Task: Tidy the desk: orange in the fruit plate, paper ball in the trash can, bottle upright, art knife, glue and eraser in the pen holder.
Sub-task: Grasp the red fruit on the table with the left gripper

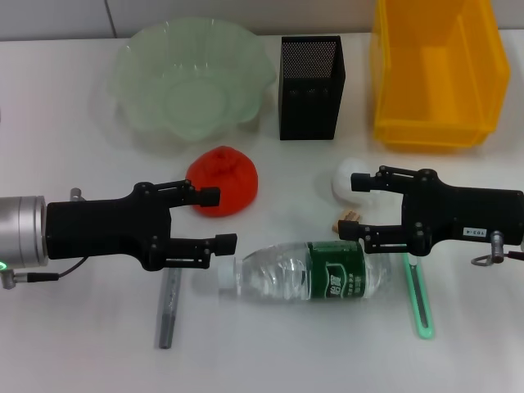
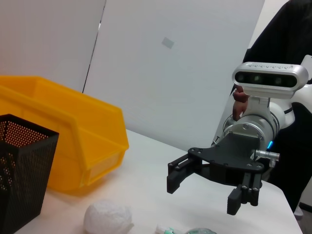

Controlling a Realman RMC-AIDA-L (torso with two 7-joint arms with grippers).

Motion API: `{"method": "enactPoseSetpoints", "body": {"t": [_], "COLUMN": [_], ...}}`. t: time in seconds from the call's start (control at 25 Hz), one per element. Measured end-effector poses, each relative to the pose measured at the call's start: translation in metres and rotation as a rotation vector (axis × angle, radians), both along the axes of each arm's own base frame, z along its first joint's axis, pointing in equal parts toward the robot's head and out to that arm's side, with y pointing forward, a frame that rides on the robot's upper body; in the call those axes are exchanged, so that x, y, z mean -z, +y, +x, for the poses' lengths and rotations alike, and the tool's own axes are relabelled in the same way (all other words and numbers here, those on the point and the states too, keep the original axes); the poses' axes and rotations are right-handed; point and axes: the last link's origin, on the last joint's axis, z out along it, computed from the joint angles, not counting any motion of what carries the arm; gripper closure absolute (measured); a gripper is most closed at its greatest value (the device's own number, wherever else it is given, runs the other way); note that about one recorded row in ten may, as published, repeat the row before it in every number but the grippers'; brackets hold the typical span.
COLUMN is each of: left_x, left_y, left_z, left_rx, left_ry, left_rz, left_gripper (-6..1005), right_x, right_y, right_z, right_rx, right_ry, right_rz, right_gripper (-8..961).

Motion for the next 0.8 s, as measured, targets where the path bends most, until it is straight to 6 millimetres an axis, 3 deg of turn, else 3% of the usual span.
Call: {"method": "enactPoseSetpoints", "body": {"t": [0.6, 0.8], "left_x": [0.001, 0.002], "left_y": [0.001, 0.010], "left_z": [0.000, 0.001], "left_rx": [-0.003, -0.044], "left_ry": [-0.001, -0.024], "left_rz": [0.004, 0.089], "left_gripper": [163, 163], "right_x": [0.001, 0.001], "right_y": [-0.003, -0.003], "right_z": [0.002, 0.002], "right_rx": [0.009, 0.011], "right_ry": [0.005, 0.008], "right_rz": [-0.003, -0.004], "right_gripper": [121, 121]}}
